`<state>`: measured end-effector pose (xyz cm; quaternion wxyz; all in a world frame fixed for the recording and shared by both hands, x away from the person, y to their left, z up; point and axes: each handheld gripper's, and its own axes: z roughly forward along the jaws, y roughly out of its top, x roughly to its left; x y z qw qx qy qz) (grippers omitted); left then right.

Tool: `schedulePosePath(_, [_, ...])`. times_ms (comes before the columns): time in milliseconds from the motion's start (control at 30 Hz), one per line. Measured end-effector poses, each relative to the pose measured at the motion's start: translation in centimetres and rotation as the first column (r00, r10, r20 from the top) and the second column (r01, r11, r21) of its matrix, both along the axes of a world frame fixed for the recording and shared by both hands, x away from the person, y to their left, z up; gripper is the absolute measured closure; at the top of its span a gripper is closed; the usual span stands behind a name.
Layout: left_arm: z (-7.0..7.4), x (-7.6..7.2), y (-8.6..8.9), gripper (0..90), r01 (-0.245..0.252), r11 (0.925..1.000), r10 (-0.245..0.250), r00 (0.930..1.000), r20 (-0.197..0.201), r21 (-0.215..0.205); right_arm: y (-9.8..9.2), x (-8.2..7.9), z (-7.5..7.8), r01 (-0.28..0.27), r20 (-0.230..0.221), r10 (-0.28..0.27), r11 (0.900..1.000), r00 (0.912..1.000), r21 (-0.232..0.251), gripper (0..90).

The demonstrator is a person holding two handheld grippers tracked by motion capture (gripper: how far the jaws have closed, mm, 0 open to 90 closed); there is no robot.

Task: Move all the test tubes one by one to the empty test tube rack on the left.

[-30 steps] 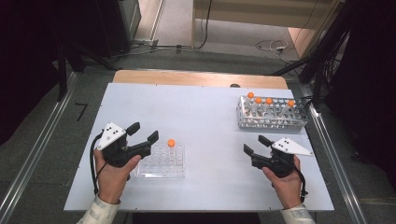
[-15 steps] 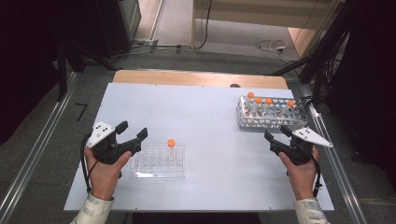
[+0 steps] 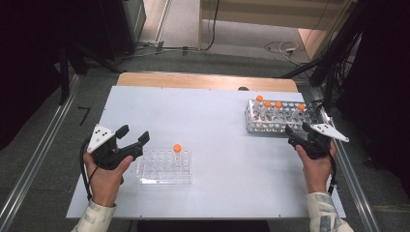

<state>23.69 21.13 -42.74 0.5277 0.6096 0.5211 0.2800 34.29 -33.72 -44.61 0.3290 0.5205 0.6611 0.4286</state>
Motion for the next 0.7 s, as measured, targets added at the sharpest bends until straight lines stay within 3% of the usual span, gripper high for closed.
schedulePosePath(533, [0.1, 0.0, 0.1, 22.7, 0.004, 0.9999, -0.004, 1.0, 0.005, -0.011, -1.1, 4.4, -0.2, 0.11, -0.019, -0.111, 0.994, 0.9937, -0.02, 40.0])
schedulePosePath(700, [0.1, 0.0, 0.1, 22.9, 0.002, 0.9999, -0.002, 1.0, 0.005, -0.017, -1.0, 5.4, -0.4, 0.116, -0.025, -0.117, 0.993, 0.9928, -0.023, 49.8])
